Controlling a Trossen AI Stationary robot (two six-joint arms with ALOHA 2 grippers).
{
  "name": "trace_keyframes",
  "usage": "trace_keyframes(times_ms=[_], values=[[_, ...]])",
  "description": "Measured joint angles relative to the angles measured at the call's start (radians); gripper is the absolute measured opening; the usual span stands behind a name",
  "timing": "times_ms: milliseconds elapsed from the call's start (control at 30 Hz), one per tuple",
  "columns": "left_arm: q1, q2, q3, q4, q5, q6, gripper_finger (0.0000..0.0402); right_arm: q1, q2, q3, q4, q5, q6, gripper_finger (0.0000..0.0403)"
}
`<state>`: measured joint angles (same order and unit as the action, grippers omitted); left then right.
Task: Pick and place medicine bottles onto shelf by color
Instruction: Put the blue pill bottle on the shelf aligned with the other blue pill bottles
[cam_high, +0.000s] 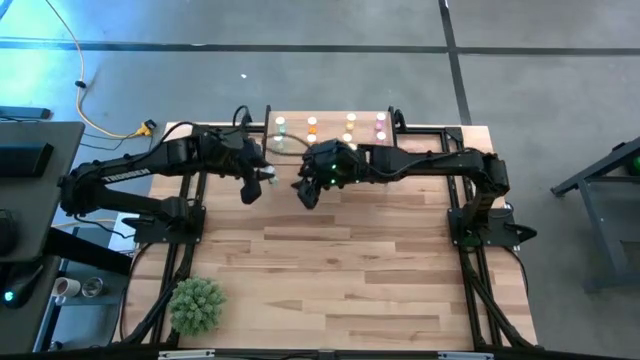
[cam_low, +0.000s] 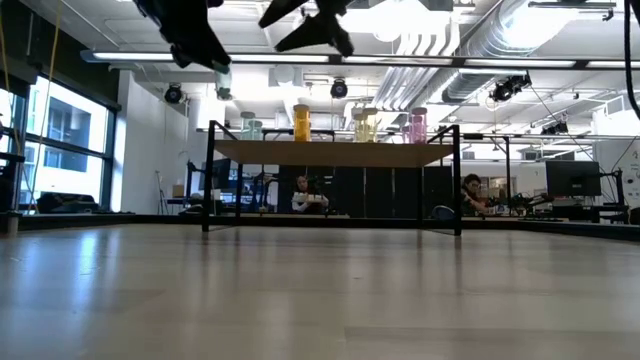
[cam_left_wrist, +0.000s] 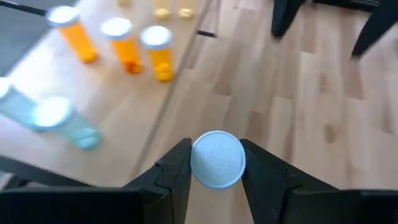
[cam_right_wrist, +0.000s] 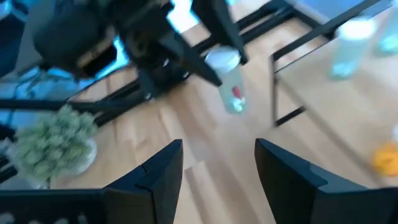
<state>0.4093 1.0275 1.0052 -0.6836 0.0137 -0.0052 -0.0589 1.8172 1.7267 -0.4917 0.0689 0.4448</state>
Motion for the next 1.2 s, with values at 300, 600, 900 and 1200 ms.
trace_keyframes(times_ms=[300, 600, 900, 1200], values=[[0.089, 0.001, 0.000, 0.068, -0.018, 0.071, 0.0113, -0.074, -0.077, 0.000, -0.005, 0.090, -0.048, 0.0190], [0.144, 0.012, 0.000, 0.091, -0.063, 0.064, 0.0113, -0.179, -0.113, 0.000, -0.006, 0.087, -0.161, 0.0190], [0.197, 0.046, 0.065, 0.104, -0.059, 0.051, 0.0109, -0.296, -0.120, 0.000, -0.002, 0.032, -0.166, 0.0190], [0.203, 0.127, 0.107, 0.036, -0.059, 0.028, 0.0114, -0.357, -0.124, 0.000, -0.007, 0.023, -0.166, 0.0190]])
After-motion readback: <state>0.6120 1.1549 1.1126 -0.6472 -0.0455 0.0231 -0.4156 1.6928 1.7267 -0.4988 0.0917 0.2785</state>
